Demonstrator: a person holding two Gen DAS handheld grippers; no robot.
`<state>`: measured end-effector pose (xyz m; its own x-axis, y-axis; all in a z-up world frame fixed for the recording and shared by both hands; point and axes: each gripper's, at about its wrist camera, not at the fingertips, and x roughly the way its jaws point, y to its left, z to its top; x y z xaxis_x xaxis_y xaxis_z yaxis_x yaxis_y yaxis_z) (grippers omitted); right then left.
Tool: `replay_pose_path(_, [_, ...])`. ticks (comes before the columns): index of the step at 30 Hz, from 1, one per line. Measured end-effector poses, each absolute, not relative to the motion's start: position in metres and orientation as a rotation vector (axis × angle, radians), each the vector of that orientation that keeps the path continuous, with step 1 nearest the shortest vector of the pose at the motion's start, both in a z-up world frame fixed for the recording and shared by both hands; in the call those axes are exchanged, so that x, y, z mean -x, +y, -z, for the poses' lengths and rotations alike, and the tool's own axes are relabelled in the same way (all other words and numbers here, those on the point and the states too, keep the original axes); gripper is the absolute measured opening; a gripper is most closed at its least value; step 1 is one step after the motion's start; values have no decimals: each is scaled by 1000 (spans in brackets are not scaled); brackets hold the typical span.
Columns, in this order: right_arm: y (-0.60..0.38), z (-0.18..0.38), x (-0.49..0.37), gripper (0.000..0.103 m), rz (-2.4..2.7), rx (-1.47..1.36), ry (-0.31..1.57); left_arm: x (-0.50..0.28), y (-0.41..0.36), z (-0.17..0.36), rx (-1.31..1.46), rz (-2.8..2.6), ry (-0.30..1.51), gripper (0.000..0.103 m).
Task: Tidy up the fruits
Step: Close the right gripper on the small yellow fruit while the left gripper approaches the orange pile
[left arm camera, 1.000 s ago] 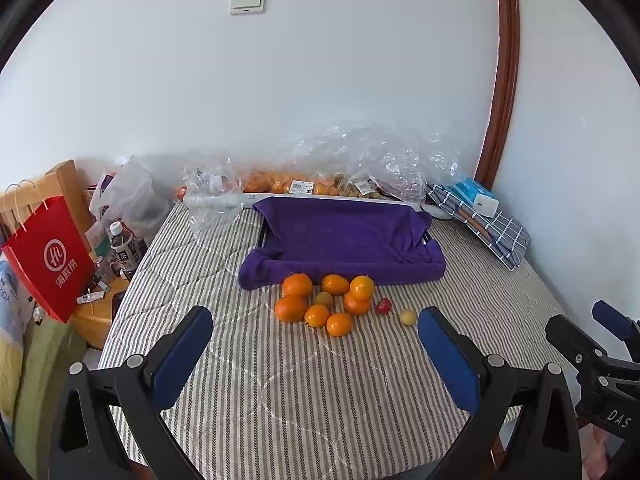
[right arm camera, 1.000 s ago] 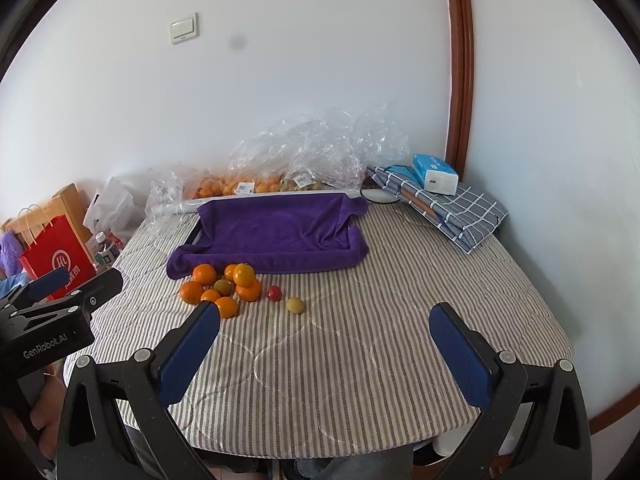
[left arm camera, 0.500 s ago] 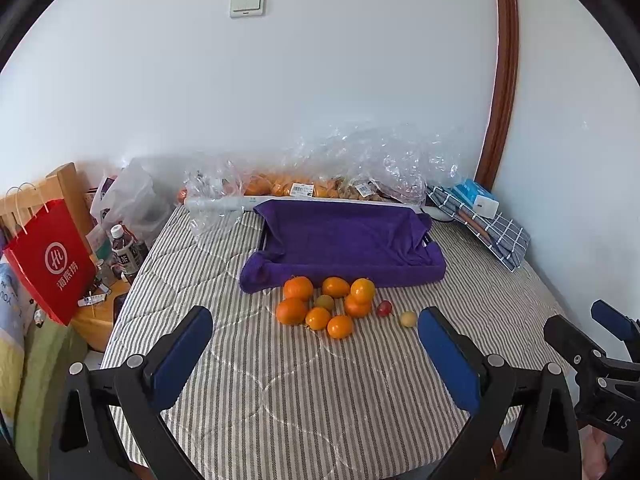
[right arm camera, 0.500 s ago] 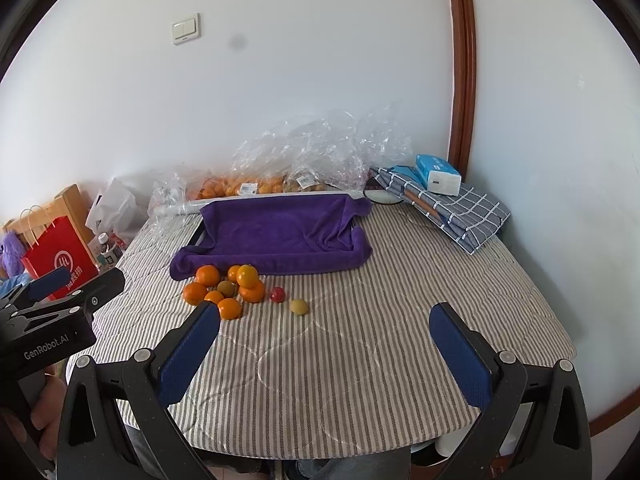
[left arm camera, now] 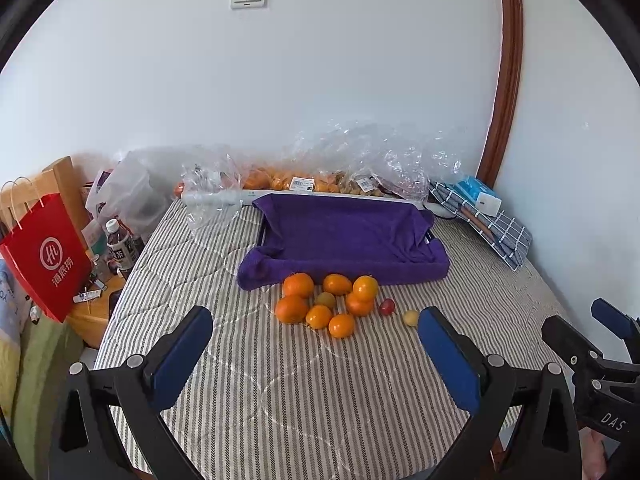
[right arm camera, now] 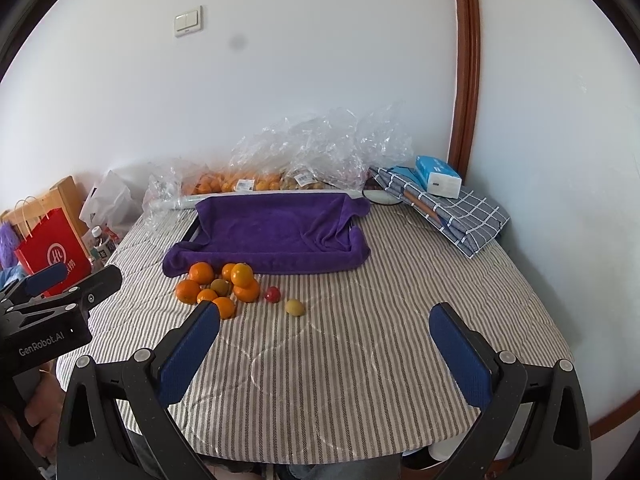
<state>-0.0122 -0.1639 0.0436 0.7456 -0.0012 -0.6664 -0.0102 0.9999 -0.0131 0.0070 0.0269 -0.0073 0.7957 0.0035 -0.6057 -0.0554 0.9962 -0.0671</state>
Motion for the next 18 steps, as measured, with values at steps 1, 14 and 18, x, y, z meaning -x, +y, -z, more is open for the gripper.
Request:
replay_pose_path(1, [-163, -40, 9, 103, 0, 22, 734, -10, 29, 10, 84, -35, 654, 103])
replay_pose_path(14, [-147, 18, -42, 103, -7, 70, 821, -56, 69, 63, 116, -115, 743, 103])
replay_pose_path(18, [-140, 41, -59, 103, -20, 85, 871, -72, 79, 79, 125, -134, 779, 103])
